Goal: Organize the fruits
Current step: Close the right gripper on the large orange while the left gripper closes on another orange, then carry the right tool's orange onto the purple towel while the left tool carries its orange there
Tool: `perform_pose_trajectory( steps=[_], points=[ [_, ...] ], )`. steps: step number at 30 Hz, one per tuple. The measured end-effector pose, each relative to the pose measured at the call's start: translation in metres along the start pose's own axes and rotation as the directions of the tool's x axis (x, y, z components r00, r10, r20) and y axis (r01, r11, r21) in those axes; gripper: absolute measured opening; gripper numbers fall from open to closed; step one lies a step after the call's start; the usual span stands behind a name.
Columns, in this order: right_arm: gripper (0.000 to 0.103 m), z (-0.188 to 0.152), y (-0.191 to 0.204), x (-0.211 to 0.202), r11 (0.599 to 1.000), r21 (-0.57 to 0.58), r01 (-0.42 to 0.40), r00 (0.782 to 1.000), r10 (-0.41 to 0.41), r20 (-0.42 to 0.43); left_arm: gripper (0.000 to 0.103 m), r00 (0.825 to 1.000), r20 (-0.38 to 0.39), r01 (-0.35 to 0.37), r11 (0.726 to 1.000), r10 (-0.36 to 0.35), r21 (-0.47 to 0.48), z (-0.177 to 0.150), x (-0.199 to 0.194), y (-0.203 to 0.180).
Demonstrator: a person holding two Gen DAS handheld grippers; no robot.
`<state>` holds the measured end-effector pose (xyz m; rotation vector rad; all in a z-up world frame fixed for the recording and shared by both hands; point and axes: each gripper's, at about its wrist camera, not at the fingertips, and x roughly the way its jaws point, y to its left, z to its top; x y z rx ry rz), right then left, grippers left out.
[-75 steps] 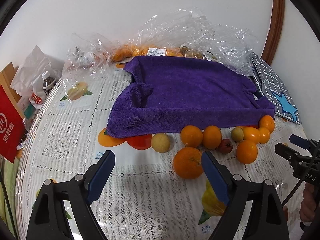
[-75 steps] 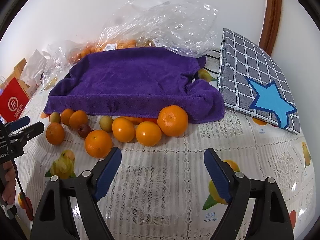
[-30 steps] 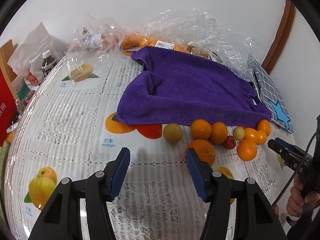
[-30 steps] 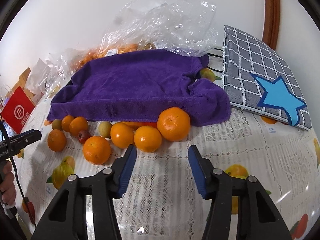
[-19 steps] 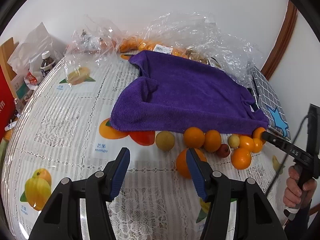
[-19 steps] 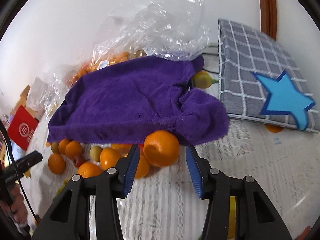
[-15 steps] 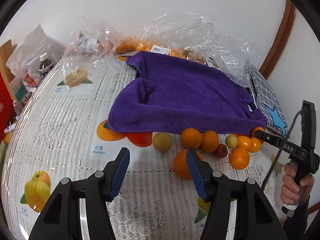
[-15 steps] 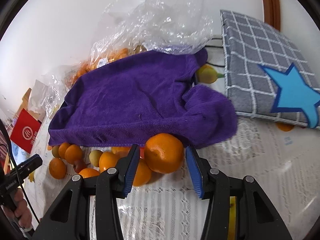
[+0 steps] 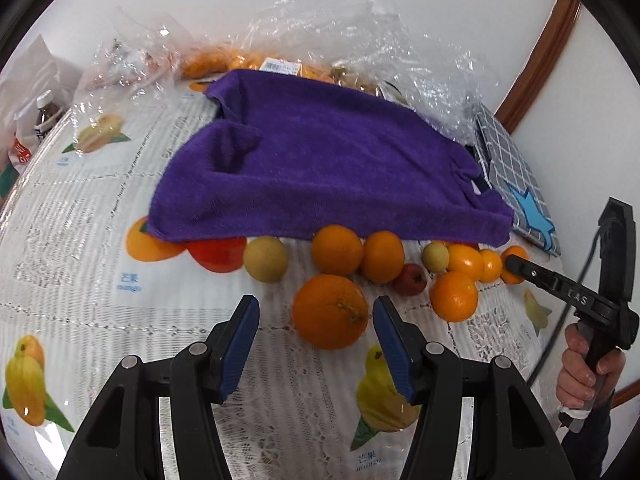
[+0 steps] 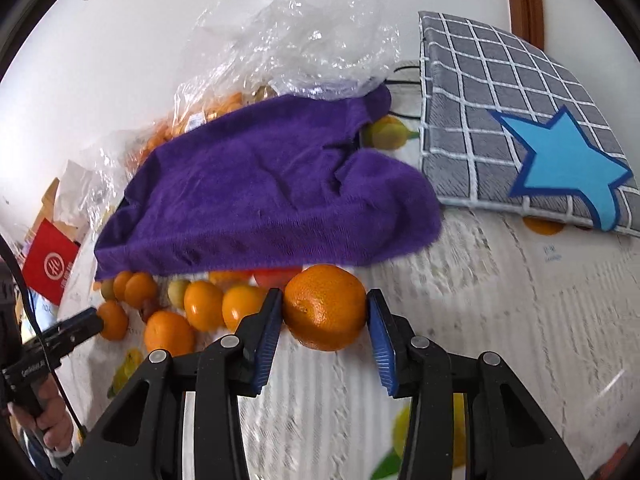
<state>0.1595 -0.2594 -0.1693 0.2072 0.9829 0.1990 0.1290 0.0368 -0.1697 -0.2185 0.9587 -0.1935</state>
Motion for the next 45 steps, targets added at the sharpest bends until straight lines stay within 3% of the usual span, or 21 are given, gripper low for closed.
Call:
perform_pose_trajectory(
  steps=[11,14,26,36,45],
  points=[
    [0.043,-0.005,0.004,0.004,0.999,-0.042,0.013,1.0,-0.014,-0.019,0.056,0.999,-0.016,-0.041,0.999,0.042,0.015,0.0,0.014,-0.007],
    [0.042,-0.005,0.005,0.007,0.998,-0.054,0.019,1.0,-0.02,-0.022,0.04,1.0,-0.027,-0.005,1.0,0.005,0.019,0.002,0.015,-0.008],
    [0.042,0.012,0.016,-0.024,0.999,-0.05,0.002,0.999,0.0,0.045,0.039,1.0,0.015,0.007,1.0,-0.007,0.027,0.02,-0.007,-0.012],
    [0.042,0.052,0.035,-0.057,0.997,-0.071,0.037,0.988,-0.026,0.155,0.039,0.996,0.089,-0.03,0.994,0.021,0.105,0.078,-0.04,-0.026],
    [0.042,0.085,0.034,-0.061,0.996,-0.057,0.066,0.979,-0.053,0.195,0.039,0.988,0.152,-0.047,0.986,0.022,0.159,0.133,-0.049,-0.044]
  ],
)
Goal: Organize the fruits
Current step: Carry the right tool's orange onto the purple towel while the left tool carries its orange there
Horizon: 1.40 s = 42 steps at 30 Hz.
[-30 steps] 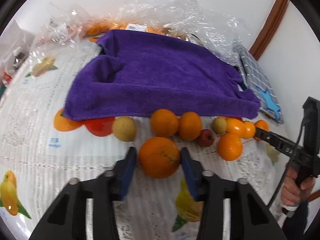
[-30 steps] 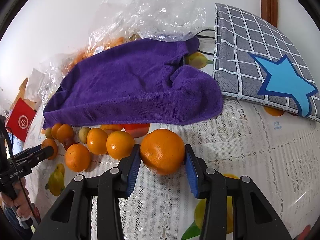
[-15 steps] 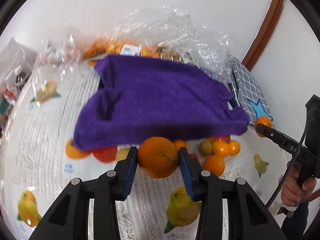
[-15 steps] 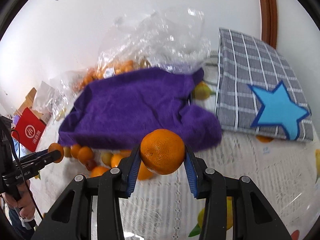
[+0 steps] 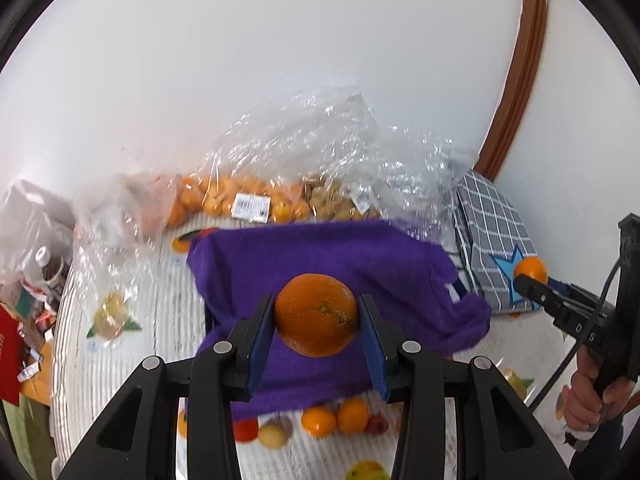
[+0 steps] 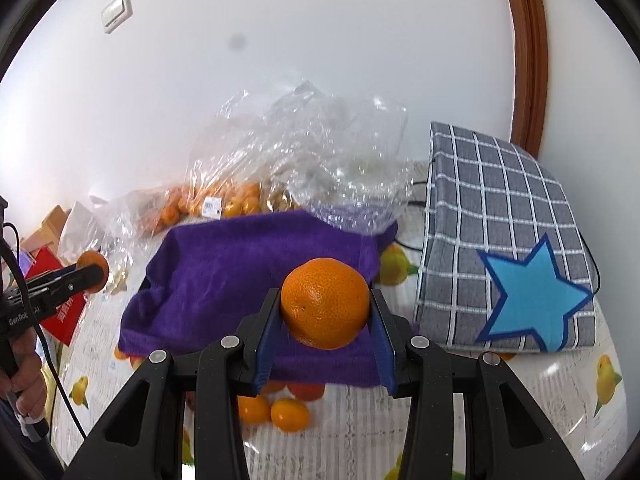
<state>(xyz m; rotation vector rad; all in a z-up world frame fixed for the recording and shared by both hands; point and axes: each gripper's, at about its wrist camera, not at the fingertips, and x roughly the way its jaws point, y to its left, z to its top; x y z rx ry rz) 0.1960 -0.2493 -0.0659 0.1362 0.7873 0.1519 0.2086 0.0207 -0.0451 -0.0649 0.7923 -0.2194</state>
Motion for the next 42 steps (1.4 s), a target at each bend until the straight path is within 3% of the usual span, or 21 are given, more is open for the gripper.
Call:
perform_pose_trajectory(
  steps=[8,17,21,42],
  points=[
    [0.042,0.018,-0.006,0.014,0.999,0.031,0.014,1.0,-0.014,0.014,0.039,1.0,-0.018,-0.005,1.0,0.005,0.01,0.028,0.033,-0.001],
    [0.042,0.024,-0.012,0.037,0.998,0.049,0.043,0.999,-0.042,-0.027,0.039,0.998,-0.058,-0.031,0.997,0.035,0.064,0.03,0.068,0.005],
    [0.042,0.023,-0.014,0.053,0.996,0.067,0.052,0.998,-0.049,-0.046,0.039,0.997,-0.079,-0.01,0.999,0.013,0.037,0.029,0.077,0.014],
    [0.042,0.017,0.001,0.131,0.999,0.02,0.031,0.989,-0.027,-0.147,0.039,0.983,-0.181,-0.04,0.998,0.031,-0.051,0.019,0.123,0.049]
  ],
)
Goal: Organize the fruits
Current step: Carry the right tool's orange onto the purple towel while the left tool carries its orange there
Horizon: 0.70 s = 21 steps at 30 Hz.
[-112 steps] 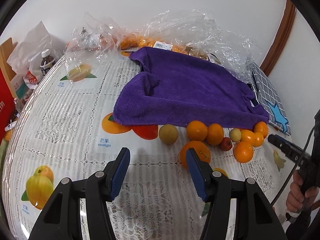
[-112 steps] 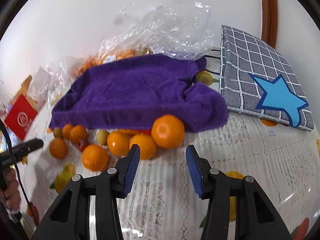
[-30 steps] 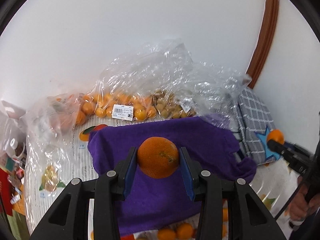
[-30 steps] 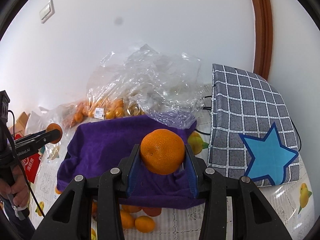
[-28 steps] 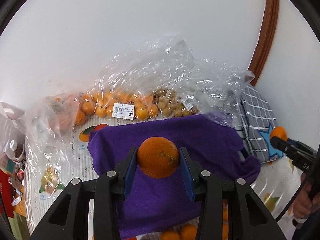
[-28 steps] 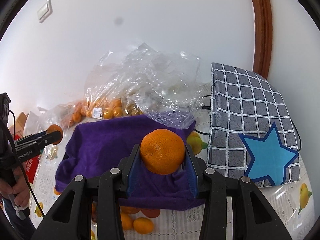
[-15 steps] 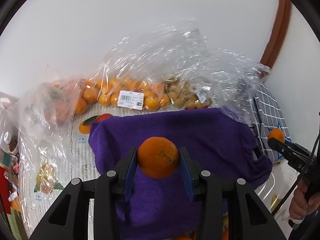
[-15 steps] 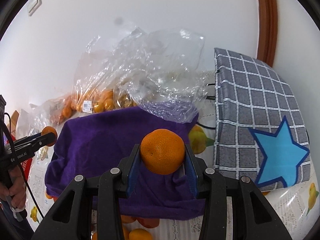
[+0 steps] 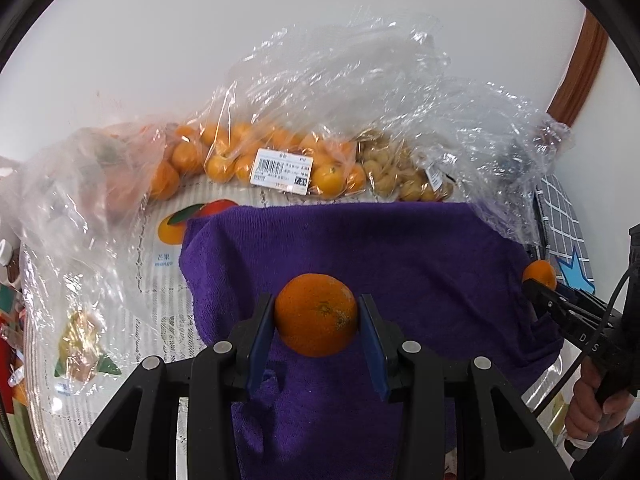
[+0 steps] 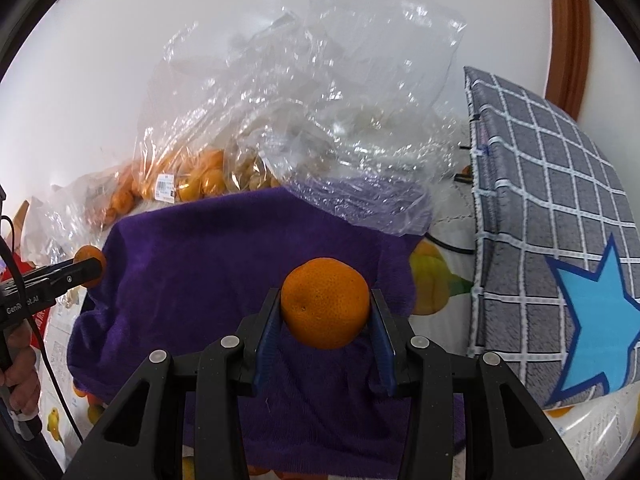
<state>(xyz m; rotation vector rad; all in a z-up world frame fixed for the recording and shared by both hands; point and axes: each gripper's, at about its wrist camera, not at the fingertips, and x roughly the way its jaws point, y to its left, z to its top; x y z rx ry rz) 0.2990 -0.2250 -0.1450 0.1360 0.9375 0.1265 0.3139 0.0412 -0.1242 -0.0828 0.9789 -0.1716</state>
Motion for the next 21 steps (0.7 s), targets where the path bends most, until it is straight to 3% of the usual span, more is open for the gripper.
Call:
perform_pose_trajectory(
  steps=[21],
  points=[
    [0.042,-0.003,0.003,0.038,1.0,-0.027,0.0,0.998,-0.002,-0.066,0.039,0.997,-0.072,0.0,1.0,0.001,0.012,-0.005,0.025,-0.006]
  ],
)
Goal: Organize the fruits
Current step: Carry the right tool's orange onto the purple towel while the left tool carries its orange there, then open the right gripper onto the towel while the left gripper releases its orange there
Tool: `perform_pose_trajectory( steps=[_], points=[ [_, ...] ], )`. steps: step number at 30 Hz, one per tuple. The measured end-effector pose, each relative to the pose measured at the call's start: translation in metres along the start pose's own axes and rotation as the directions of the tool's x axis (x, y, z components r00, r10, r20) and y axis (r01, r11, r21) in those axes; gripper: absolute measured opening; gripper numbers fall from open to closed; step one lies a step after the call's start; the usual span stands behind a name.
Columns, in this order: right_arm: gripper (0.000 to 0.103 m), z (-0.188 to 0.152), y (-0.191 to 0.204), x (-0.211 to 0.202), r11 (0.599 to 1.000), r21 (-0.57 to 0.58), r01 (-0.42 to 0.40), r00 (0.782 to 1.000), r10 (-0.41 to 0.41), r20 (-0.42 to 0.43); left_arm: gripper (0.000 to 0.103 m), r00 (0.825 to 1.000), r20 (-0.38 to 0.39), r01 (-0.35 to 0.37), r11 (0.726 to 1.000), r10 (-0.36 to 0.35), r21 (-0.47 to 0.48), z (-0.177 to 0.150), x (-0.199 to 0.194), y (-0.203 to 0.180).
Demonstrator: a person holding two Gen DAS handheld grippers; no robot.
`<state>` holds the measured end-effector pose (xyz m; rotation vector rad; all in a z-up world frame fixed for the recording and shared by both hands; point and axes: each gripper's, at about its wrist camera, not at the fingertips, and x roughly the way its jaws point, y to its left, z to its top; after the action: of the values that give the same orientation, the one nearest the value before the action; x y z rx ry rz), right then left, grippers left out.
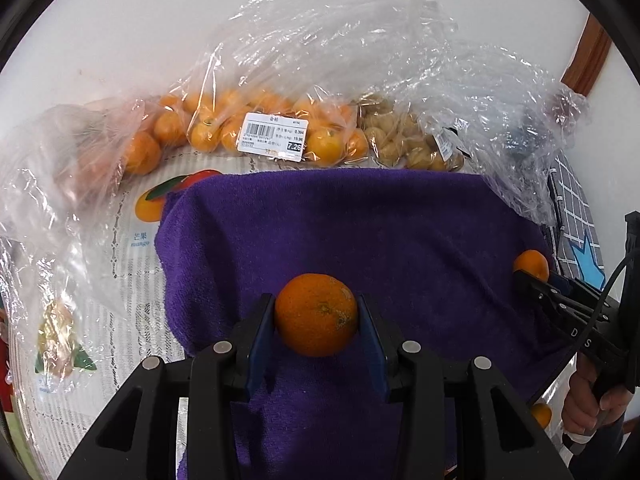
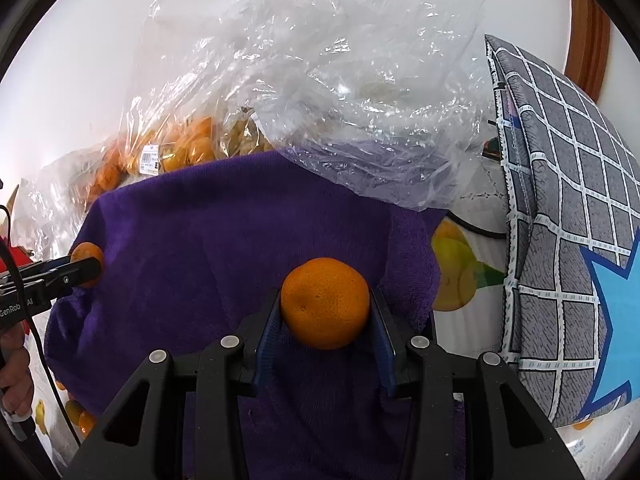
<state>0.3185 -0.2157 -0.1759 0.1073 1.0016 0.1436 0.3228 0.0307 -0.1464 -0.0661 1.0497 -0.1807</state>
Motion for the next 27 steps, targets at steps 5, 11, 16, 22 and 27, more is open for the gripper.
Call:
perform_pose_trajectory(
  steps=[5,11,16,22,27],
  points=[
    [0.042,0.0,0.0,0.001,1.0,-0.003,-0.008,1.0,0.008,-0.02,0.039,1.0,-0.009,0.002,1.0,-0.002,0.003,0.001,0.002,-0.002],
    [0.045,0.0,0.0,-0.001,1.0,0.001,-0.009,1.0,0.009,-0.022,0.039,1.0,-0.021,0.008,1.0,-0.008,0.007,0.0,0.007,-0.003],
    [0.057,0.001,-0.001,-0.008,1.0,0.02,-0.022,1.0,0.022,-0.012,0.039,0.999,-0.03,0.009,1.0,-0.009,0.009,0.0,0.012,-0.004],
    [0.059,0.0,-0.001,-0.013,0.999,0.036,-0.015,1.0,0.015,0.005,0.039,0.999,-0.044,0.011,1.0,-0.01,0.016,0.001,0.018,-0.005],
    [0.059,-0.001,-0.006,-0.017,0.998,0.06,-0.022,1.0,0.021,0.019,0.04,0.999,-0.044,0.001,1.0,0.0,0.031,0.001,0.021,-0.008]
  ],
)
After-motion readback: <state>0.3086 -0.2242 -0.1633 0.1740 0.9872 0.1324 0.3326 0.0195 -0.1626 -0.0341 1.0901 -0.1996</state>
